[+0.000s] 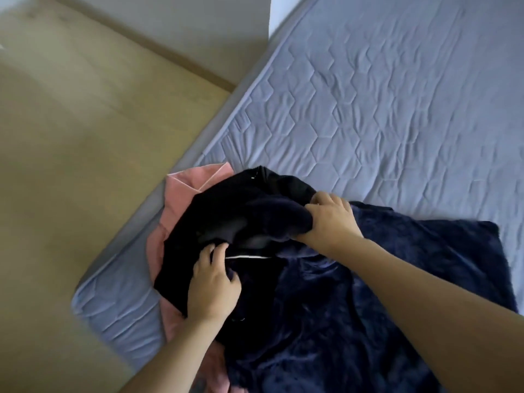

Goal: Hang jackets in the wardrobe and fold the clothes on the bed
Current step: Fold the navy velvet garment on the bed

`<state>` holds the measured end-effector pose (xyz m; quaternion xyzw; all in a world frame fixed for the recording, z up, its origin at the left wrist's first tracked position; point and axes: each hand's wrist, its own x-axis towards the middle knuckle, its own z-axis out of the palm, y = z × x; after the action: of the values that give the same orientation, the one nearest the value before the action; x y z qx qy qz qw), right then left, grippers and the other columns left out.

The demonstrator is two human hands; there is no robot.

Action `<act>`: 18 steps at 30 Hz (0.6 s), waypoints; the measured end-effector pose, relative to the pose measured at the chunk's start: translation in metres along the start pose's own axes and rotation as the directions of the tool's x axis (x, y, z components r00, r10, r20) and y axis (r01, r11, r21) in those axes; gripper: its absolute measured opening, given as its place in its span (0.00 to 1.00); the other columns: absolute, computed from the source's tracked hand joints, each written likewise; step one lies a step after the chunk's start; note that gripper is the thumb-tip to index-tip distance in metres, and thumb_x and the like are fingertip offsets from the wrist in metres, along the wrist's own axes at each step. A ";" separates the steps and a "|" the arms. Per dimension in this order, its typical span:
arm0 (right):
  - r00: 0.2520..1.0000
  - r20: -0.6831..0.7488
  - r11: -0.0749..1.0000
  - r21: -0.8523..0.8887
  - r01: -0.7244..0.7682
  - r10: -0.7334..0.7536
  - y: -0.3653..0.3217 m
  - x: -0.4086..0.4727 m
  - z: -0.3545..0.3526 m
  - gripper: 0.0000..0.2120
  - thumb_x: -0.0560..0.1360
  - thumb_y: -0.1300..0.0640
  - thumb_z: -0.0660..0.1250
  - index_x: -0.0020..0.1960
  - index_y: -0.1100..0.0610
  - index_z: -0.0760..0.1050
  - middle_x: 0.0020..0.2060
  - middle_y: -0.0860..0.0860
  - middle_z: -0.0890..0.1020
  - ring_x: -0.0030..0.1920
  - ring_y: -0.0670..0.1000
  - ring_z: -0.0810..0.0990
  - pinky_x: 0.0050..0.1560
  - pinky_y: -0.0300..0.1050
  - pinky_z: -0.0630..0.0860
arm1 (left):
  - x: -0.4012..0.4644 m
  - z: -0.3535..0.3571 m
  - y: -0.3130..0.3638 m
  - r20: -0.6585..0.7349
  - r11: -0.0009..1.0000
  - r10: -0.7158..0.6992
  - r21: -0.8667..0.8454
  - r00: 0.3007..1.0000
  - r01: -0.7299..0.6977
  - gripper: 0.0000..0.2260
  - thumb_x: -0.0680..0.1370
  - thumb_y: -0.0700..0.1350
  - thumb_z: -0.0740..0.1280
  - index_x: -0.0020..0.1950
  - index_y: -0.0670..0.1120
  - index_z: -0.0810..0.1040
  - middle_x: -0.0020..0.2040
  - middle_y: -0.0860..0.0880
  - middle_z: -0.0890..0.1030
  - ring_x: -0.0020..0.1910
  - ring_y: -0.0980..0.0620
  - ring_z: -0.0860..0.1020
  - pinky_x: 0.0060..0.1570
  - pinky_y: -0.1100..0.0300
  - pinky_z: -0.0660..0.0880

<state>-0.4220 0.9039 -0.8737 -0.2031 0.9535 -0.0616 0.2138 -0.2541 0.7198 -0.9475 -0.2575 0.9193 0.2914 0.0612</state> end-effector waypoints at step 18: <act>0.973 0.138 0.672 0.704 -0.228 0.186 0.033 -0.318 -0.347 0.22 0.66 0.40 0.76 0.54 0.50 0.81 0.48 0.48 0.85 0.49 0.49 0.83 0.55 0.48 0.79 | -0.160 -0.358 0.277 0.275 0.257 -0.376 -0.887 0.885 0.385 0.18 0.74 0.48 0.70 0.61 0.43 0.76 0.54 0.41 0.82 0.50 0.41 0.81 0.48 0.47 0.80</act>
<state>-0.3215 1.0764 -0.4466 0.0036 0.8647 -0.3973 0.3073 -0.2436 0.7798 -0.4711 -0.4579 0.5033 0.7325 -0.0223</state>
